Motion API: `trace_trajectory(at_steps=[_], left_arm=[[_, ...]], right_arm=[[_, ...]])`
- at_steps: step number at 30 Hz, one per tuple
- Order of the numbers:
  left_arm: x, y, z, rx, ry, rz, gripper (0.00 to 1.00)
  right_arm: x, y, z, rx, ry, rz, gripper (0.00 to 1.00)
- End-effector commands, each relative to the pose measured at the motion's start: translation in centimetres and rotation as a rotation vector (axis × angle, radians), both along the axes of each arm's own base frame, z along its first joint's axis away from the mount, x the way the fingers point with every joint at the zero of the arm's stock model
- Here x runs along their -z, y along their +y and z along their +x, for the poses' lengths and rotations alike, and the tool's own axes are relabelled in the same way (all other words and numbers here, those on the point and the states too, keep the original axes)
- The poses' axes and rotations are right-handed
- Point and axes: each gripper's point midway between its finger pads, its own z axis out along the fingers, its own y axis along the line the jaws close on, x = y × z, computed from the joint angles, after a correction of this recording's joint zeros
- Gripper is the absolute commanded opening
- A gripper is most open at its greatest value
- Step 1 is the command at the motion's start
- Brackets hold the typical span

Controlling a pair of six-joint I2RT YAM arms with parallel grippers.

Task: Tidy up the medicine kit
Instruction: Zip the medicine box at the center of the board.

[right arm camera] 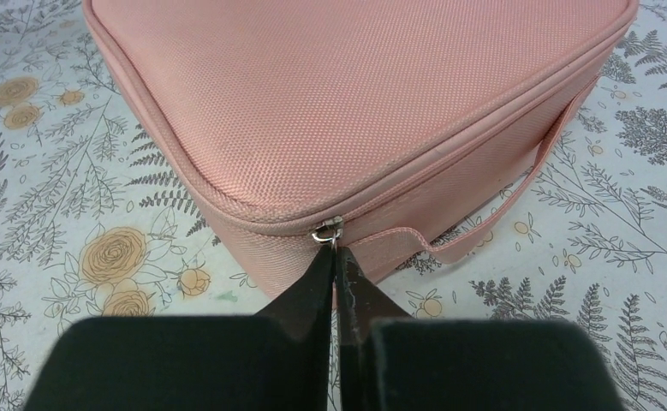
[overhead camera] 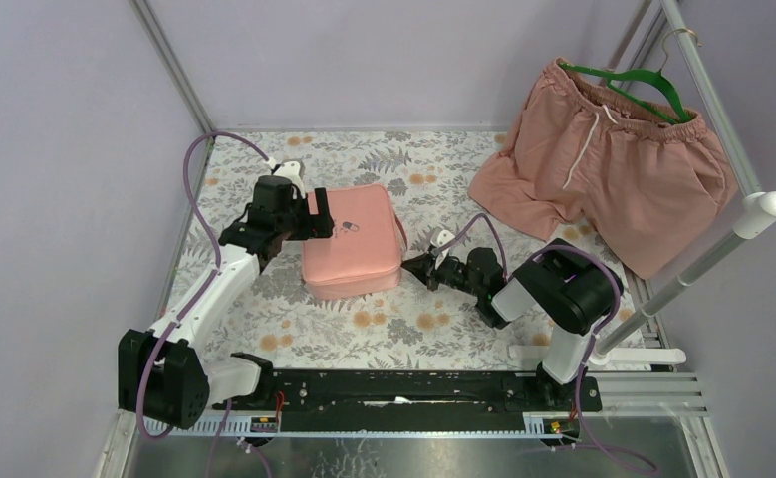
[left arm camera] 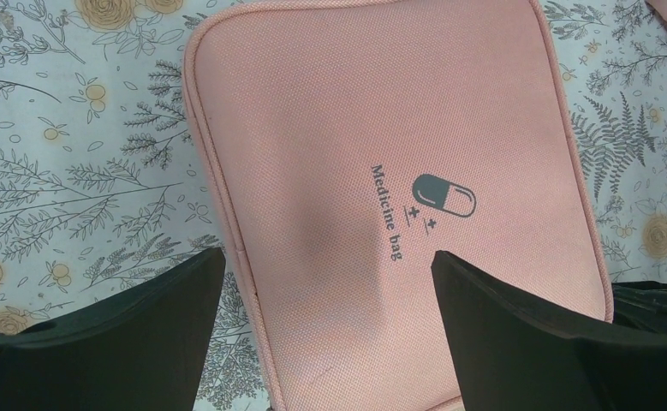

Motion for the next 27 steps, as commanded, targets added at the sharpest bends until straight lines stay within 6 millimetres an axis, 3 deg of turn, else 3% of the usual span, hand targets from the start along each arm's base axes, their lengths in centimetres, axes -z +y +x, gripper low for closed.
trace_trajectory(at_steps=[1,8,14,18,27], left_arm=[[-0.2,0.2,0.6,0.009,-0.030,0.006,0.99],[0.0,-0.5,0.1,0.029,-0.010,-0.034,0.99],[0.7,-2.7,-2.6,0.083,-0.034,-0.156,0.99],[2.8,-1.7,-3.8,-0.034,0.026,-0.181,0.99],[3.1,-1.8,-5.2,-0.110,0.047,-0.274,0.99]], right_arm=[[-2.3,0.5,1.2,0.001,-0.062,0.053,0.00],[-2.5,0.0,0.3,0.006,-0.014,0.074,0.00],[-1.5,-1.1,-0.2,0.047,0.060,0.021,0.00],[-0.9,-1.7,0.2,0.090,0.105,-0.039,0.00],[-1.6,-1.8,0.1,0.092,0.130,-0.061,0.00]])
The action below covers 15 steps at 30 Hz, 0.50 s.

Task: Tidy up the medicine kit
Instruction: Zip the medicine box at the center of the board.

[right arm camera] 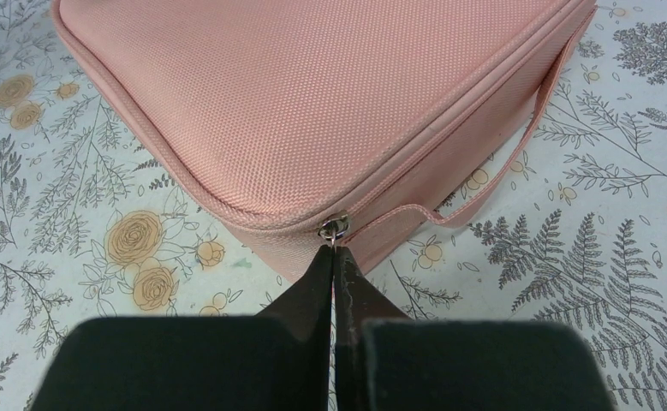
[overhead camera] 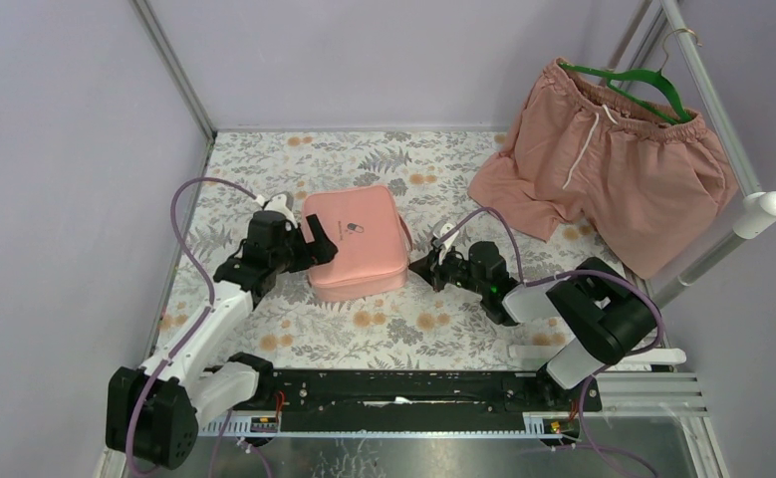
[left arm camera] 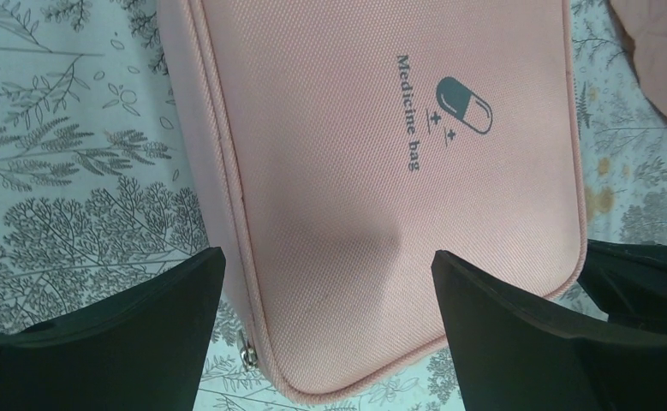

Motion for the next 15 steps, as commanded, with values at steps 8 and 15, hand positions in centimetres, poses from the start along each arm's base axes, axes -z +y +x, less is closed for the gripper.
trace_trajectory(at_steps=[8,15], left_arm=[[2.5,0.6,-1.7,-0.153,0.065,-0.093,0.91],[1.0,1.7,-0.6,-0.233,0.007,-0.086,0.81]], right_arm=[[-1.5,-0.1,0.4,0.015,-0.005,0.010,0.00],[-1.3,0.0,0.0,0.003,0.011,0.012,0.00]])
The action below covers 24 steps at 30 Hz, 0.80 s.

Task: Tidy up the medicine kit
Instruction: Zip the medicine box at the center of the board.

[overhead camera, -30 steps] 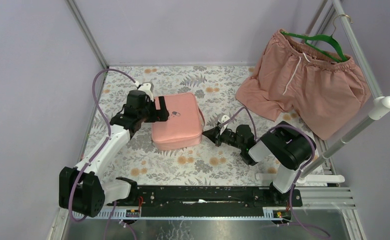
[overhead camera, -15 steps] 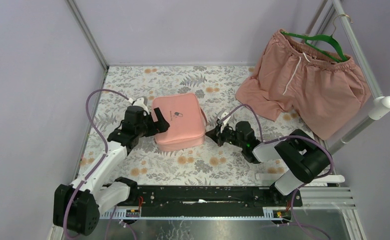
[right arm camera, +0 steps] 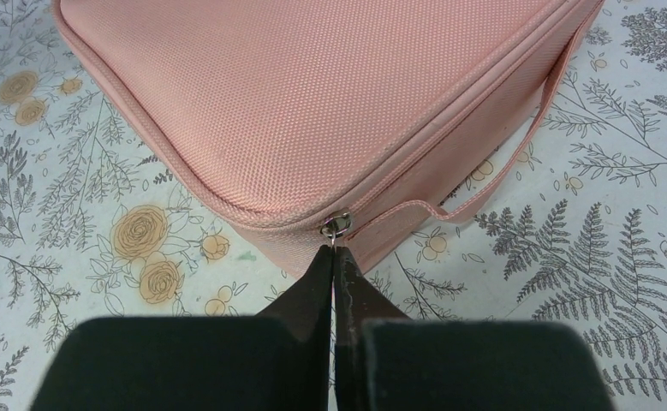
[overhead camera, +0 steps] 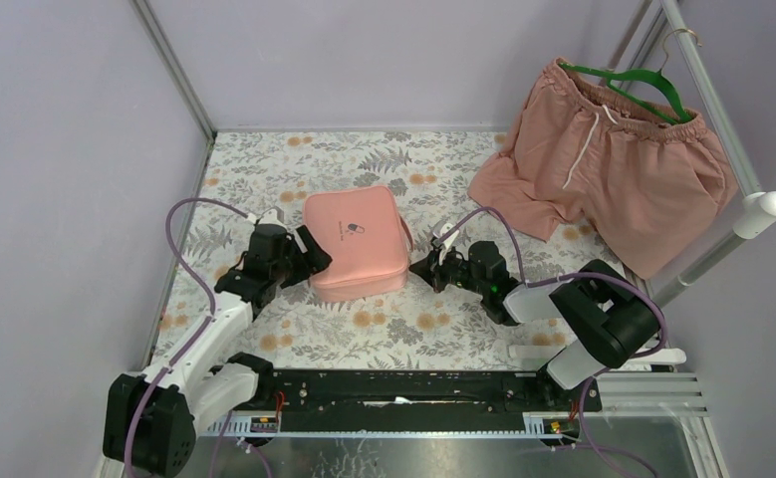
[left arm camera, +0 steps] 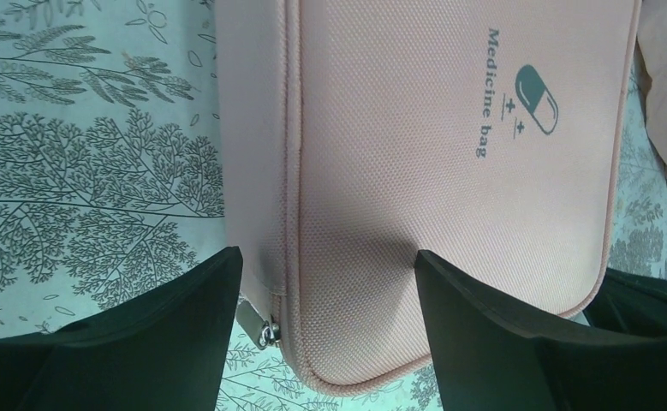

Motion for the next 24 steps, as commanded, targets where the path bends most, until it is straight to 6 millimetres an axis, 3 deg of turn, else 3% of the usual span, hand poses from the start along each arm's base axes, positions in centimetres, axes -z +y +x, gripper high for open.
trace_trajectory(at_steps=[1,7,14,20,24], left_arm=[[-1.8,1.0,1.4,-0.089,-0.076,0.005,0.80],[-2.5,1.7,1.3,-0.123,-0.110,0.007,0.80],[-1.7,2.4,1.4,-0.141,-0.099,-0.010,0.69],[-0.6,1.9,1.3,-0.121,-0.076,-0.040,0.67],[0.0,1.6,1.1,-0.115,-0.061,-0.060,0.55]], right_arm=[[-1.4,0.1,0.3,0.002,-0.014,0.023,0.00],[-1.3,0.1,0.2,0.000,-0.009,0.022,0.00],[-1.2,0.2,0.1,-0.007,-0.001,0.017,0.00],[-1.3,0.3,0.2,-0.008,0.001,0.013,0.00],[-1.3,0.3,0.2,-0.010,0.005,0.013,0.00]])
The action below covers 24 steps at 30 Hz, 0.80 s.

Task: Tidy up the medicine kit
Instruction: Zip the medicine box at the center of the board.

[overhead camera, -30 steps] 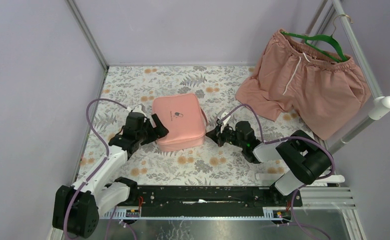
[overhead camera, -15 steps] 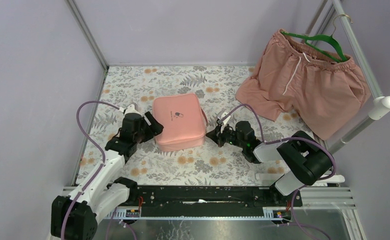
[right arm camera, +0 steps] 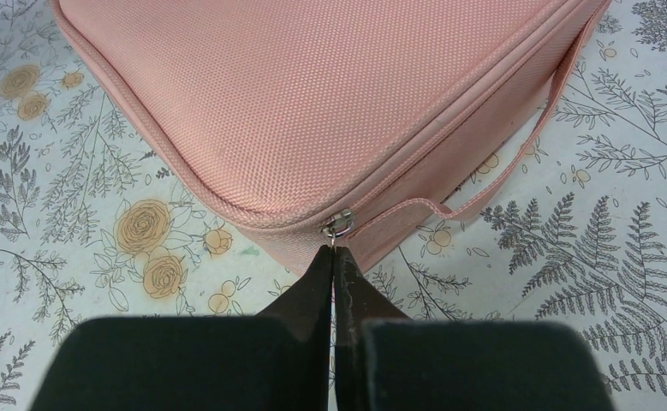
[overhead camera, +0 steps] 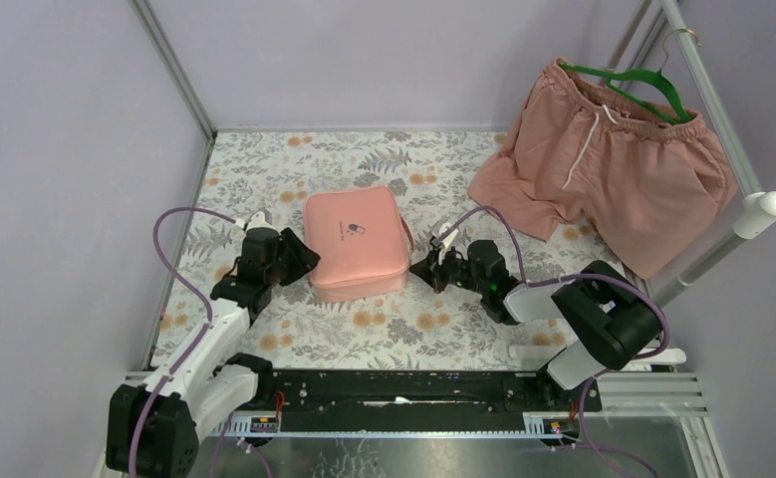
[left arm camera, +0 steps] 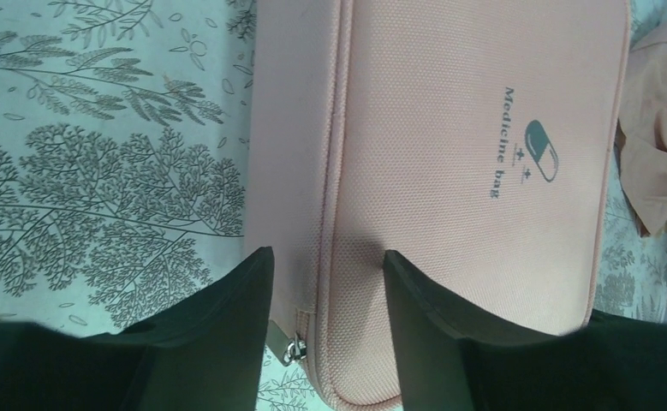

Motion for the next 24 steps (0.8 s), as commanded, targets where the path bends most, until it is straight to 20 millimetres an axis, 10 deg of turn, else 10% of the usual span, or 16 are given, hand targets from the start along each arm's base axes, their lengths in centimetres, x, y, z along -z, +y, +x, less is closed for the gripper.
trace_trajectory(at_steps=[1,12,17,24], left_arm=[[0.3,-0.3,0.4,0.000,-0.021,-0.040,0.52],[1.3,-0.5,0.3,-0.003,-0.003,-0.064,0.27],[2.2,-0.8,-0.1,0.008,0.009,-0.089,0.01],[2.8,-0.6,-0.2,-0.009,0.017,-0.095,0.00]], right_arm=[[-1.5,0.4,0.5,-0.004,-0.019,0.026,0.00],[-1.4,0.4,0.4,-0.008,-0.013,0.024,0.00],[-1.2,0.2,0.3,0.002,-0.008,0.022,0.00],[-0.6,-1.3,-0.1,0.071,-0.018,-0.050,0.00]])
